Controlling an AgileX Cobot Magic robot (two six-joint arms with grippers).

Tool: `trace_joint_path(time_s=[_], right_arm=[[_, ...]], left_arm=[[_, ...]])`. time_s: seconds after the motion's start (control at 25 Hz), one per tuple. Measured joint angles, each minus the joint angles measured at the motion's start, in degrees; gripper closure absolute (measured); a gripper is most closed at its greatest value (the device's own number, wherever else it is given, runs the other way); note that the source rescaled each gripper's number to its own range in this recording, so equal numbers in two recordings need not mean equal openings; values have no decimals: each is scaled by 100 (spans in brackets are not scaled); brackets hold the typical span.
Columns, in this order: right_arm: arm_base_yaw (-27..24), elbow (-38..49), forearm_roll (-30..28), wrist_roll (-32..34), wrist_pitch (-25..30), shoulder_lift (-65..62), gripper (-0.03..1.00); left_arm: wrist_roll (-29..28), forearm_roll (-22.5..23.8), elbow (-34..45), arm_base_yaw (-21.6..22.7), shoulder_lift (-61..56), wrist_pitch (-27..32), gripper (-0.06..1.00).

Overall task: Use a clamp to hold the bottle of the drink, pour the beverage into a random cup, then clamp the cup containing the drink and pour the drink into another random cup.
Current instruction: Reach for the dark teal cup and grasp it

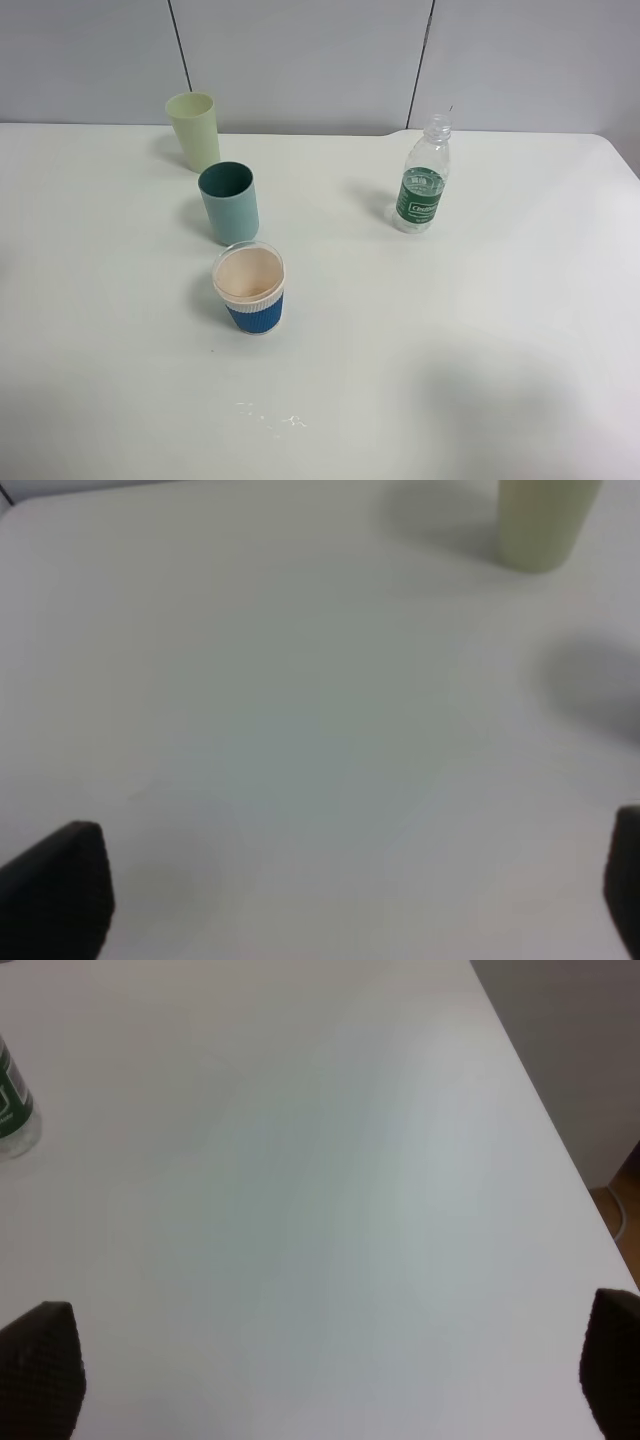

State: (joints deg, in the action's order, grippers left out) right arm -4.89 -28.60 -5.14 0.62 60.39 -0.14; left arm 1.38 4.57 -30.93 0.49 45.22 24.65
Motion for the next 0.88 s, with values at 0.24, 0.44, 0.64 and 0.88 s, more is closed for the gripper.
trace_joint_path(time_s=[0.24,0.44,0.64,0.88], right_arm=[[0,0,0,0,0,0,-3],[0,0,0,0,0,0,-3],[0,0,0,0,0,0,-3],[0,0,0,0,0,0,-3]], left_arm=[[188,32,0,0,880,-268,-6],[212,230,0,0,1646,-592,-6],[191,568,-4,0,2420,-1157,-6],[-75,1098,-4,0,3223,-2014,-6]])
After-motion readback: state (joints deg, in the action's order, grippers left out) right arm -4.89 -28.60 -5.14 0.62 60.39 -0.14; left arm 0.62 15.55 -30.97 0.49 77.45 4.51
